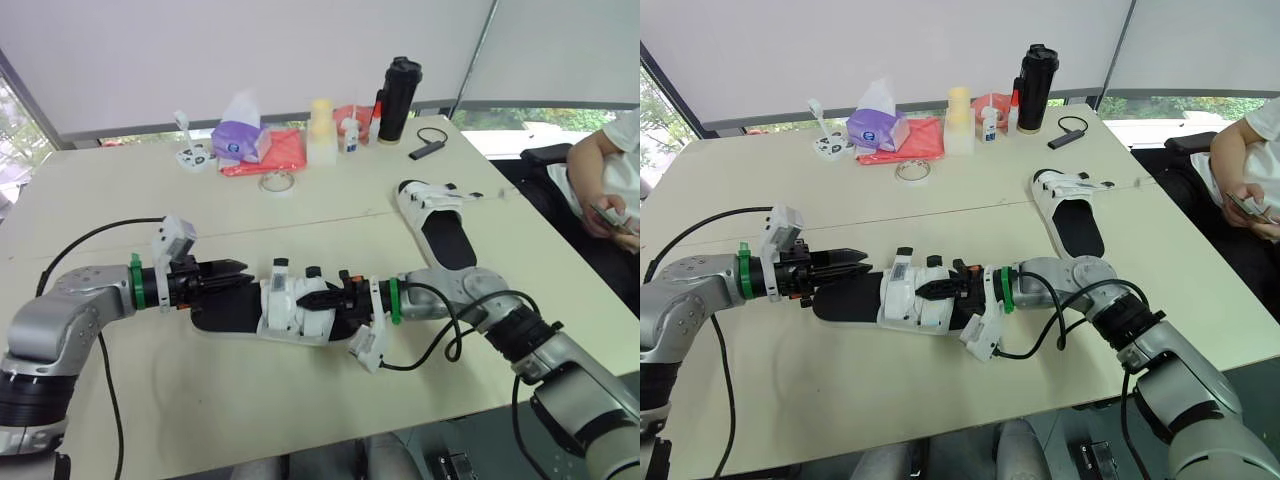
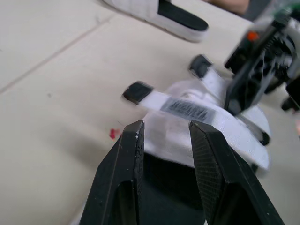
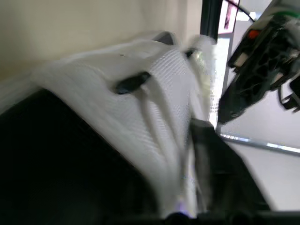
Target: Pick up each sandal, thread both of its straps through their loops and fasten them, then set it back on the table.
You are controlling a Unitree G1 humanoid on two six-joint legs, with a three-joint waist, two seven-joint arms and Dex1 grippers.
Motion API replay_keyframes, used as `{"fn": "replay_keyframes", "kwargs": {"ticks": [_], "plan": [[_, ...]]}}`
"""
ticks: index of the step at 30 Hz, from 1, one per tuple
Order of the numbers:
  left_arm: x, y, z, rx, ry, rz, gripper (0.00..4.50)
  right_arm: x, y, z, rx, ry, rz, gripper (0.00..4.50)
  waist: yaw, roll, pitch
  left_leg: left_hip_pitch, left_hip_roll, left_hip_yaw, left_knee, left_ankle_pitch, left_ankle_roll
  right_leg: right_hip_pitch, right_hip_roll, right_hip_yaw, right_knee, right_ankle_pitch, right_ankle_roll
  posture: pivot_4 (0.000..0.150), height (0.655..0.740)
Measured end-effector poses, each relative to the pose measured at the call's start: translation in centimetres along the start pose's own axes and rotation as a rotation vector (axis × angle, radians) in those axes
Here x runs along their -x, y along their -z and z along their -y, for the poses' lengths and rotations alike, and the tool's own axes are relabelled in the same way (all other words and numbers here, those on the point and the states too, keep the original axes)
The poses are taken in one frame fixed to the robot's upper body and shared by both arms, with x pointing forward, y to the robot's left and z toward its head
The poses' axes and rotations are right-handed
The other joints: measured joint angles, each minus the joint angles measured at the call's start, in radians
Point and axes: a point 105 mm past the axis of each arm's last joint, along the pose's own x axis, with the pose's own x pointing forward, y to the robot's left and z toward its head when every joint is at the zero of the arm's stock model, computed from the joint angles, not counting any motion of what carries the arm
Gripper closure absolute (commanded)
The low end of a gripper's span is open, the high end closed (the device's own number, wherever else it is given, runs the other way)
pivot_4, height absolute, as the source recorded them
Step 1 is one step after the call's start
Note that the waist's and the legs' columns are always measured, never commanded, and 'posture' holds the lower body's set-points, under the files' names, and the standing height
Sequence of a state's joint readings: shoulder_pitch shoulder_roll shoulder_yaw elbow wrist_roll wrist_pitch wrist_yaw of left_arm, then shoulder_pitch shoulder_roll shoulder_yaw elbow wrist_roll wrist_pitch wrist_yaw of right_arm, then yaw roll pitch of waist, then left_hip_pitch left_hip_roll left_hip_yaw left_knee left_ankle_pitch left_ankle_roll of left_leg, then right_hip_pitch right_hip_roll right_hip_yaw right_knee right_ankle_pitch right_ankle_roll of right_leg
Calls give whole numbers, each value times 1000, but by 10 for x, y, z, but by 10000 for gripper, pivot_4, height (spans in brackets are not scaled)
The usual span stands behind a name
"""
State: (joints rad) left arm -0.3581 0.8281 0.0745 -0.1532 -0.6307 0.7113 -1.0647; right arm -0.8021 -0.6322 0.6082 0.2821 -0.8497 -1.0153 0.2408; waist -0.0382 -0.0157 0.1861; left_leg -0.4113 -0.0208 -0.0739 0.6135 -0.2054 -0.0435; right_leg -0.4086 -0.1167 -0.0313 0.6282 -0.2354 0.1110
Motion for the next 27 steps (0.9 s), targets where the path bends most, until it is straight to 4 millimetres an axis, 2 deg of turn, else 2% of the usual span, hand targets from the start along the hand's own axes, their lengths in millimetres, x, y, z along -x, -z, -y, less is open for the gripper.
{"fn": "replay_keyframes", "kwargs": {"ticks": [3, 4, 7, 10, 14, 18, 24, 27], "plan": [[-4, 9, -3, -58, 7, -57, 29881, -1, -2, -5, -52, -29, 8, 1732, -2, 0, 0, 0, 0, 0, 0, 0, 0, 0, 0, 0, 0, 0, 0, 1500, 7400], [-4, 10, -5, -89, -1, -71, 29881, -1, 0, -4, -77, -36, -3, 799, -3, 0, 0, 0, 0, 0, 0, 0, 0, 0, 0, 0, 0, 0, 0, 1500, 7400], [-4, 7, -14, -210, -39, -97, 29881, 7, 6, -10, -229, -94, -66, 799, 0, 0, 0, 0, 0, 0, 0, 0, 0, 0, 0, 0, 0, 0, 0, 1500, 7400], [-2, 4, -21, -344, -71, -128, 29881, 27, 9, -12, -397, -190, -120, 799, 6, 1, 1, 0, 0, 0, 0, 0, 0, 1, 0, 0, 0, 0, 0, 1500, 7400], [-2, -4, -28, -510, -91, -134, 29881, 59, 11, -9, -756, -254, -191, 799, 24, 2, 2, 1, 0, 0, 0, 0, 0, 0, 0, 0, 0, 0, 0, 1500, 7400], [-8, -7, -29, -750, -87, -113, 29881, 87, 2, 1, -1082, -281, -190, 799, 28, 2, 2, 1, 1, 1, 0, 0, 0, 0, -1, 0, -1, 0, 0, 1500, 7400], [-9, -3, -25, -1026, -15, -69, 29881, 95, -6, 7, -1329, -200, -190, 799, 28, 2, 2, 0, 1, 3, 0, 0, 0, -1, -1, 0, -1, 0, 0, 1500, 7400], [-14, 1, -29, -1059, -13, -55, 21637, 94, -8, 9, -1354, -168, -205, 0, 30, 2, 2, 0, 1, 3, 1, 0, 0, 0, -1, 0, -1, 0, 0, 1500, 7400]]}}
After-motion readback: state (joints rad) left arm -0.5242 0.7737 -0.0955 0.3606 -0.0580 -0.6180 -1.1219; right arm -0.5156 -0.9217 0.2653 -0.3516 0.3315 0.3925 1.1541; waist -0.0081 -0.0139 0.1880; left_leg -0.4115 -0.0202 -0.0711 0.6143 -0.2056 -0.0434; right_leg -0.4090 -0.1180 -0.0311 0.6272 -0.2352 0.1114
